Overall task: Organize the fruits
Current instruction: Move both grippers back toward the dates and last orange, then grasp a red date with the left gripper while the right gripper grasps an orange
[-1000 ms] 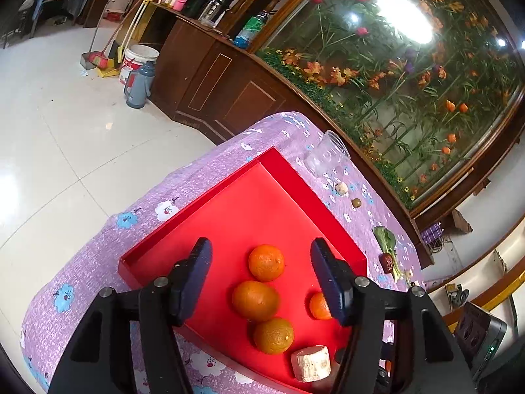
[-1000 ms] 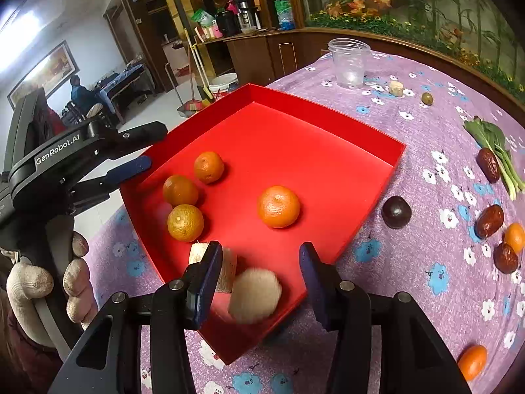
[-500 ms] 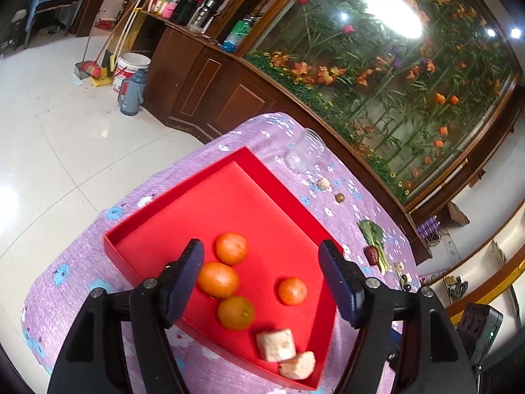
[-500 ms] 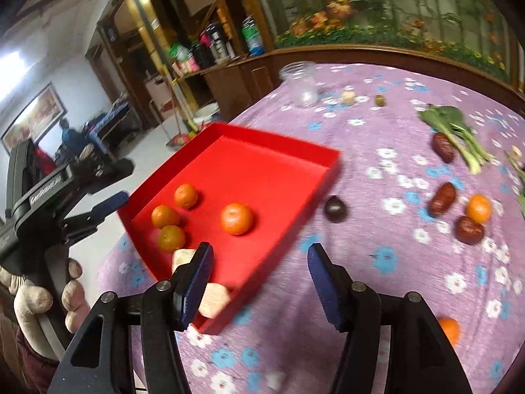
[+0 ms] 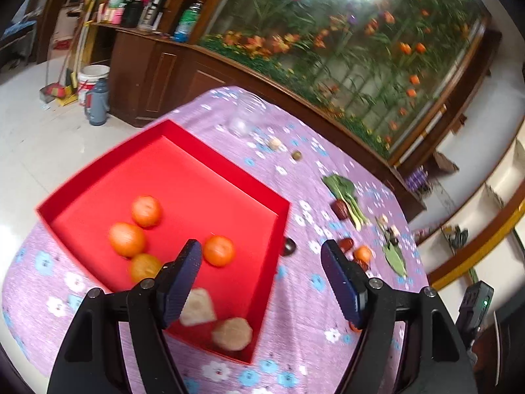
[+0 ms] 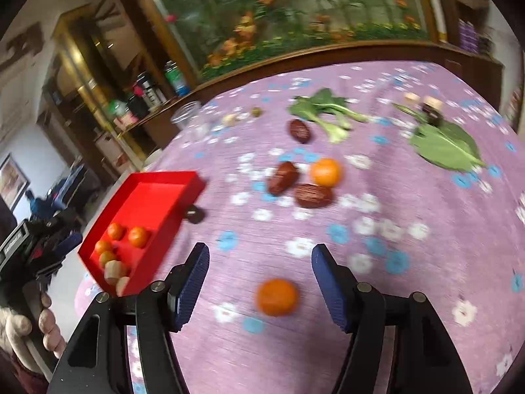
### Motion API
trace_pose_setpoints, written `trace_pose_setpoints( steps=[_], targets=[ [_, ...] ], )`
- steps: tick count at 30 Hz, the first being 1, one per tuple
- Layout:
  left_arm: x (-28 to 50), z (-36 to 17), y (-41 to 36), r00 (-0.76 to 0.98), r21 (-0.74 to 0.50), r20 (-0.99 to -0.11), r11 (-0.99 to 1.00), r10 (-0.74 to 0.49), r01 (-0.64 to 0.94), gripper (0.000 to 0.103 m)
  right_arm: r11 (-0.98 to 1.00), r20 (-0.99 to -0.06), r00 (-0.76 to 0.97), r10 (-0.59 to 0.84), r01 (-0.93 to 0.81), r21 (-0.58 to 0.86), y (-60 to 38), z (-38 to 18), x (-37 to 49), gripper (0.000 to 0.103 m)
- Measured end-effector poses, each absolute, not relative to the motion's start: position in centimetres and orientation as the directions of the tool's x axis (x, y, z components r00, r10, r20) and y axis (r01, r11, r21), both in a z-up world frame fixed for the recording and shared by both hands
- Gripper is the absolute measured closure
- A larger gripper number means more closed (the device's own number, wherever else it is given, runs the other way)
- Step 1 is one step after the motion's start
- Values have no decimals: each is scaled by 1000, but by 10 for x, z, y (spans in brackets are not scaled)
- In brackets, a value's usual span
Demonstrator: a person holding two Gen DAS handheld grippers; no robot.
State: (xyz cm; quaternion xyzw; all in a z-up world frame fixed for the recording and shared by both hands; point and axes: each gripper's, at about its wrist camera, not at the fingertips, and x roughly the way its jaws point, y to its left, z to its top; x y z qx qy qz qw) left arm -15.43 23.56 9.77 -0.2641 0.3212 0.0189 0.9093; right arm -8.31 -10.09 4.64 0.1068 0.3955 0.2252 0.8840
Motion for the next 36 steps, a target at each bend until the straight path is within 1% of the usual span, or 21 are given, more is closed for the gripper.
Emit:
trace_pose_setpoints(
  steps=[4, 9, 13, 17, 22, 26, 27, 29, 30, 32, 34, 35, 36],
  targets=[
    [-144, 94, 206, 768, -440, -620, 882, -161, -170, 29, 875, -668, 567, 483, -287, 389, -118, 34, -84, 33],
    [-130, 88, 178, 738, -399, -650, 908, -181, -128, 29, 870, -691, 531, 490, -351, 348, -105, 26, -87, 33],
    [-101, 86, 143, 714, -298, -682, 952, -160, -71, 29, 874, -723, 510, 466, -394, 286, -92, 18, -86, 33],
    [-71, 79, 113, 699, -230, -697, 973, -162, -4, 29, 870, -739, 485, 467, -398, 289, -91, 9, -83, 33],
    [-28, 60, 81, 643, -180, -744, 981, -184, 73, 29, 870, -748, 478, 461, -408, 275, -92, 7, -82, 33],
    [0, 49, 64, 620, -141, -761, 982, -190, 128, 29, 868, -755, 480, 447, -436, 237, -85, 6, -82, 33],
    [5, 46, 61, 620, -127, -762, 982, -187, 141, 29, 868, -758, 478, 444, -441, 230, -83, 6, -82, 33],
    [15, 41, 55, 613, -110, -767, 980, -188, 164, 29, 865, -761, 473, 444, -449, 225, -81, 5, -81, 38],
    [19, 38, 53, 609, -103, -771, 980, -186, 169, 30, 863, -762, 470, 444, -453, 223, -80, 4, -80, 40],
    [27, 33, 50, 603, -94, -775, 978, -189, 186, 36, 861, -765, 468, 443, -461, 216, -79, 4, -80, 42],
    [33, 29, 47, 599, -88, -777, 975, -195, 202, 47, 859, -768, 466, 440, -469, 208, -78, 4, -79, 42],
    [36, 28, 47, 597, -91, -777, 975, -197, 204, 49, 857, -769, 465, 439, -473, 203, -77, 4, -80, 42],
    [38, 27, 47, 592, -97, -780, 974, -204, 207, 54, 856, -771, 464, 436, -477, 197, -76, 4, -81, 42]
  ],
)
